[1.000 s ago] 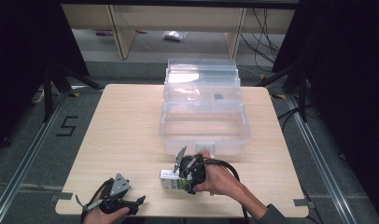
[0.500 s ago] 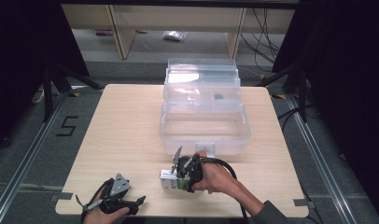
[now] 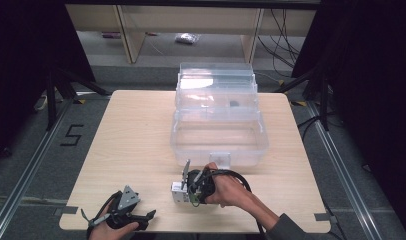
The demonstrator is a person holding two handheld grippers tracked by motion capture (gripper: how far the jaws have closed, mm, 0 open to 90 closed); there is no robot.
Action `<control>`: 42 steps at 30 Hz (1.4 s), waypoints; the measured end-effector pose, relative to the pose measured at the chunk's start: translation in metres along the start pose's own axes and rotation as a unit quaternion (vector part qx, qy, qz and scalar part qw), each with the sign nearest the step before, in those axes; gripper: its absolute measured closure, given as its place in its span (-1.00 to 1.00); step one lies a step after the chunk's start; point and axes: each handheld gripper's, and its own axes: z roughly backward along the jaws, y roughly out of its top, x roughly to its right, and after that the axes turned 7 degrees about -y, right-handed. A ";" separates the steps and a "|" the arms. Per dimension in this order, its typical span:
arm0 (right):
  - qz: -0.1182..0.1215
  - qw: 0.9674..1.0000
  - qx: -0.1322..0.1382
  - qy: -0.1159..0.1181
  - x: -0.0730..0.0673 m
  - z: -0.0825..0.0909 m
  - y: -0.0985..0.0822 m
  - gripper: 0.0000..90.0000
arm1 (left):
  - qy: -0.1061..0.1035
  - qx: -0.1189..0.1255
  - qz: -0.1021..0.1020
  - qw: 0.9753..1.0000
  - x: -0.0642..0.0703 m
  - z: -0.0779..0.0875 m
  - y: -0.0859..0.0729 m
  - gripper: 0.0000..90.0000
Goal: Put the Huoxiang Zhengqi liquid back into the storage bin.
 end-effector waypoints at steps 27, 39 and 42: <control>-0.042 0.999 0.005 0.017 0.020 0.046 -0.027 0.45 | -0.003 -0.002 0.000 1.000 0.000 0.000 0.000 -0.63; -0.065 0.998 0.005 0.001 0.040 0.073 -0.049 0.45 | 0.000 0.000 0.003 1.000 0.000 -0.001 0.000 -0.63; -0.076 0.997 0.006 0.000 0.044 0.079 -0.053 0.45 | -0.002 -0.004 0.003 1.000 0.000 -0.001 0.000 -0.63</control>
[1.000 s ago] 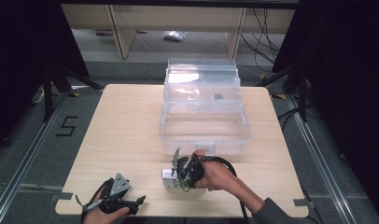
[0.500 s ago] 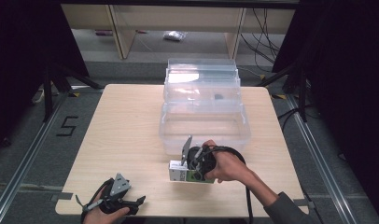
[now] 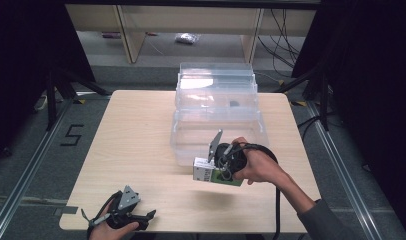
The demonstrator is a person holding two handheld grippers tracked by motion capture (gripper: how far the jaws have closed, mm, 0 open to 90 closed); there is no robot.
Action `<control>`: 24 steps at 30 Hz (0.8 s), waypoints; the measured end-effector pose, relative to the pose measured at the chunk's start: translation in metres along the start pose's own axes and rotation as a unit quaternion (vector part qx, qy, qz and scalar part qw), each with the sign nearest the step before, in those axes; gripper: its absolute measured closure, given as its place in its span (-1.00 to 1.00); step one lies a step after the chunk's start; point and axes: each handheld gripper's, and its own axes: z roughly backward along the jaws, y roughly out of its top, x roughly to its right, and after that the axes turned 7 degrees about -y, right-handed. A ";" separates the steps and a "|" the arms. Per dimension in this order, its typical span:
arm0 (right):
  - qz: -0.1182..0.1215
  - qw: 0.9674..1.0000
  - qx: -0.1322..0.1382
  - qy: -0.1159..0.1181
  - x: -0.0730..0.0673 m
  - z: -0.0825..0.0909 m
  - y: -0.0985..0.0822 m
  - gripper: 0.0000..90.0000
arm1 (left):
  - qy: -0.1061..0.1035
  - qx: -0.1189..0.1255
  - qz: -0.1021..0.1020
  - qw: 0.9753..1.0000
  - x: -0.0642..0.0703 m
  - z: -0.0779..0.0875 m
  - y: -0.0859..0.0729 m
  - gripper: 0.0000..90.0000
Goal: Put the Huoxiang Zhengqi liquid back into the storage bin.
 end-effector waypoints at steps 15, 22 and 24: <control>-0.045 0.999 0.012 -0.011 0.023 0.043 -0.018 0.45 | 0.002 -0.002 0.000 1.000 0.000 0.000 0.000 -0.63; -0.061 0.998 0.021 -0.015 0.046 0.055 -0.028 0.45 | 0.002 0.001 0.000 1.000 -0.001 0.000 -0.001 -0.63; -0.070 0.997 0.024 -0.019 0.053 0.056 -0.032 0.45 | 0.004 -0.002 0.000 1.000 -0.001 0.000 -0.001 -0.63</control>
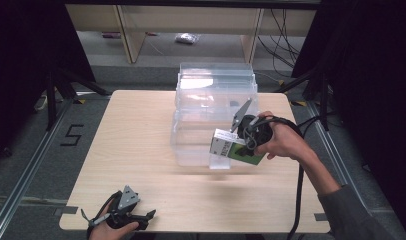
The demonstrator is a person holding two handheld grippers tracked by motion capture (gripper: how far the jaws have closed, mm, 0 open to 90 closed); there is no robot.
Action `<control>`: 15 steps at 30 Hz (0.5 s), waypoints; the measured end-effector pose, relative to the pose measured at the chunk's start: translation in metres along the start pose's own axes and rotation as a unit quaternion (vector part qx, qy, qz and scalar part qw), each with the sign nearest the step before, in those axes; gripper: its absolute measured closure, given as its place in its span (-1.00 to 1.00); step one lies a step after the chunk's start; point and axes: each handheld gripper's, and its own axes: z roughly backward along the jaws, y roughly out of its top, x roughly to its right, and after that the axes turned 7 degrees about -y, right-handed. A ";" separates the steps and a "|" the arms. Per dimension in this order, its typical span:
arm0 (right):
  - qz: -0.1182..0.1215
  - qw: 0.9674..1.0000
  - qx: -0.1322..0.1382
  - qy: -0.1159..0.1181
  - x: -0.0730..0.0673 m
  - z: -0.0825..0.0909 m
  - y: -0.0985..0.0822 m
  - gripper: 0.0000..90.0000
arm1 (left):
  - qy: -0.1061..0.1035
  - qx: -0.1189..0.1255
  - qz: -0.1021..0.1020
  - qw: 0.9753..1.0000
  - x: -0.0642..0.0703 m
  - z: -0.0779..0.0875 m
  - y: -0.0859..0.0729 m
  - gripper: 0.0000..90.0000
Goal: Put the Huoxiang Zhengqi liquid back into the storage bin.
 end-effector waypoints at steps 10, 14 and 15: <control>-0.012 1.000 -0.008 -0.015 0.033 -0.005 -0.003 0.45 | 0.000 -0.002 -0.001 1.000 0.000 0.000 0.000 -0.63; -0.005 1.000 -0.008 -0.012 0.044 -0.010 -0.003 0.45 | -0.001 0.000 0.000 1.000 0.000 0.000 0.000 -0.63; -0.015 1.000 -0.009 -0.015 0.045 -0.010 -0.003 0.45 | -0.001 -0.001 0.000 1.000 0.000 0.000 0.000 -0.63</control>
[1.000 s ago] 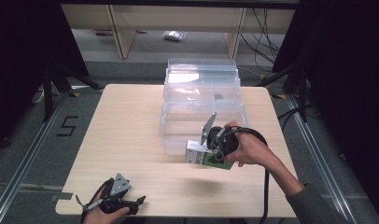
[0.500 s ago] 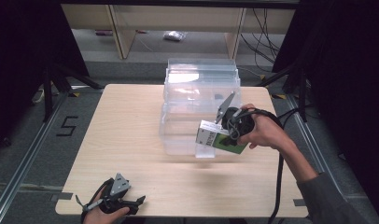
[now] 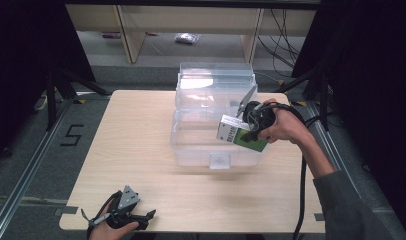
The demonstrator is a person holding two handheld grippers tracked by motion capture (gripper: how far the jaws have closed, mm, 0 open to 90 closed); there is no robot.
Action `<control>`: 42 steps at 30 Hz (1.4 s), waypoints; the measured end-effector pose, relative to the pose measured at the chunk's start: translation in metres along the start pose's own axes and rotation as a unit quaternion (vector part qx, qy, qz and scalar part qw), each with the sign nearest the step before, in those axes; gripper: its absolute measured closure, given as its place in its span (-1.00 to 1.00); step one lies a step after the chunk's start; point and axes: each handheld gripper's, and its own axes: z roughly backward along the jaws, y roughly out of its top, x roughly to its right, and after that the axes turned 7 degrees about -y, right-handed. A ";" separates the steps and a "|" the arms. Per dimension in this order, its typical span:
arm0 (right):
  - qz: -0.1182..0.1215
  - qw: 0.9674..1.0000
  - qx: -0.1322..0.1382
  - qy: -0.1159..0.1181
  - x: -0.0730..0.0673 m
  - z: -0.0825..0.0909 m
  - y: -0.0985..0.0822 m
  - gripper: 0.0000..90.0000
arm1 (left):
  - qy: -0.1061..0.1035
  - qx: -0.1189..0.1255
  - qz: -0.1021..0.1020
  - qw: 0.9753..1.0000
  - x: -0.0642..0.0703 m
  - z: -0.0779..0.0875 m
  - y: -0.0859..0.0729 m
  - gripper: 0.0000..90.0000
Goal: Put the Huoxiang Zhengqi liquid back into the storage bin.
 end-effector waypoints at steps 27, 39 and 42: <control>-0.001 1.000 -0.023 0.005 0.032 -0.045 0.006 0.45 | -0.001 0.002 0.001 1.000 0.000 0.000 0.000 -0.63; 0.018 0.998 -0.050 0.015 0.036 -0.070 -0.006 0.45 | -0.001 0.002 0.000 1.000 0.000 -0.001 0.000 -0.63; 0.023 0.998 -0.049 0.016 0.036 -0.073 -0.008 0.45 | -0.001 0.001 0.000 1.000 0.000 0.000 0.000 -0.63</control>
